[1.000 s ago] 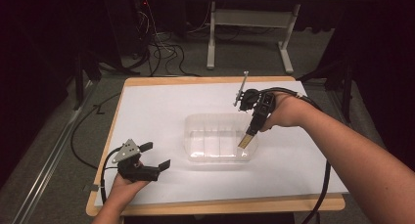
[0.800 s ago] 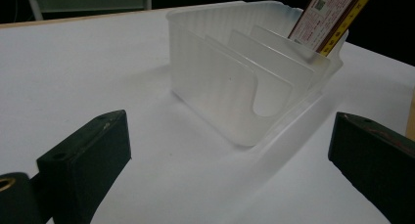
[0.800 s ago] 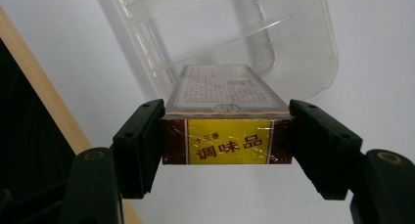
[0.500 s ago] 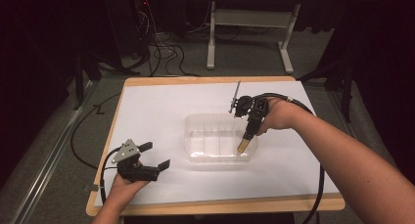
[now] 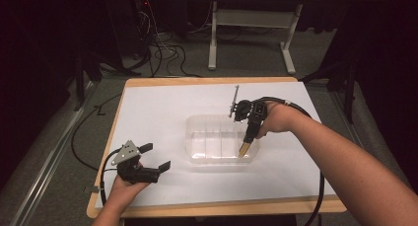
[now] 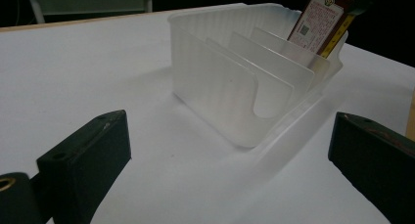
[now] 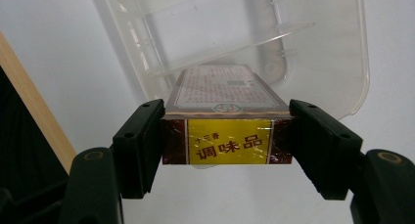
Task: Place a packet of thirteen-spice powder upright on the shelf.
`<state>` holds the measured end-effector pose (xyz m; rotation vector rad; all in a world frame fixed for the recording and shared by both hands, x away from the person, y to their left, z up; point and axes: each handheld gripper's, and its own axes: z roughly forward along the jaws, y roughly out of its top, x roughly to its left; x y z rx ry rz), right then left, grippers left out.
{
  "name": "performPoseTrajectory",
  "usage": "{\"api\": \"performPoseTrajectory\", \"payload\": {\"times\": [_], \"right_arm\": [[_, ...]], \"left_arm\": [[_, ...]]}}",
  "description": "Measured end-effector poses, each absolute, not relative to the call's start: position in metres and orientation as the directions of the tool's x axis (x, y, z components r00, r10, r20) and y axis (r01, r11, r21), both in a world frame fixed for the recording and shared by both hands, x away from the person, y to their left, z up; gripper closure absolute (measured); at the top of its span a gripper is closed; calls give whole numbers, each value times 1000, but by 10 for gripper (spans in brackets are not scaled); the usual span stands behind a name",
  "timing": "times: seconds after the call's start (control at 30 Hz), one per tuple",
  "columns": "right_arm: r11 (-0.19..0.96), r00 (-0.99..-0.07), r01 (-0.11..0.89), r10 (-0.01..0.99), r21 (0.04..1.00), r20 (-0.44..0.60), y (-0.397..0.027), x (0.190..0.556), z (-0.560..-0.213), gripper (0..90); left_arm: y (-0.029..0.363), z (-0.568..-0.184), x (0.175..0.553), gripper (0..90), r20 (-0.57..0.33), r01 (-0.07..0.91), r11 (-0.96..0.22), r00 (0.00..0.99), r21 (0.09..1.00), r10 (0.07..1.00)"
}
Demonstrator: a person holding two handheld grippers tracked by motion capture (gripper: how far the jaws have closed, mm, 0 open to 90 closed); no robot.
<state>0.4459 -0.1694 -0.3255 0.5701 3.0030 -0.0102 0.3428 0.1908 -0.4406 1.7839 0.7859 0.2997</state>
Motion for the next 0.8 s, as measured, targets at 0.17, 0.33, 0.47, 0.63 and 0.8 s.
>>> {"api": "performPoseTrajectory", "payload": {"times": [0.17, 0.33, 0.47, 0.63, 0.8], "right_arm": [[935, -931, 355, 354, 10, -85, -169, 447, -330, 329], [935, -931, 355, 354, 7, -88, -170, 450, -333, 328], [936, -932, 352, 351, -1, -87, -169, 451, -332, 327], [932, -929, 361, 361, 13, -86, -168, 453, -334, 323], [931, -927, 365, 365, 21, -83, -168, 455, -334, 319]], "left_arm": [[191, -441, 343, 29, -174, 363, -174, 748, 915, 641], [191, -441, 343, 29, -176, 363, -172, 747, 916, 641], [191, -441, 344, 29, -178, 364, -169, 747, 916, 641], [191, -441, 343, 29, -176, 362, -171, 748, 916, 640], [192, -441, 343, 29, -179, 365, -169, 747, 916, 640]]}}
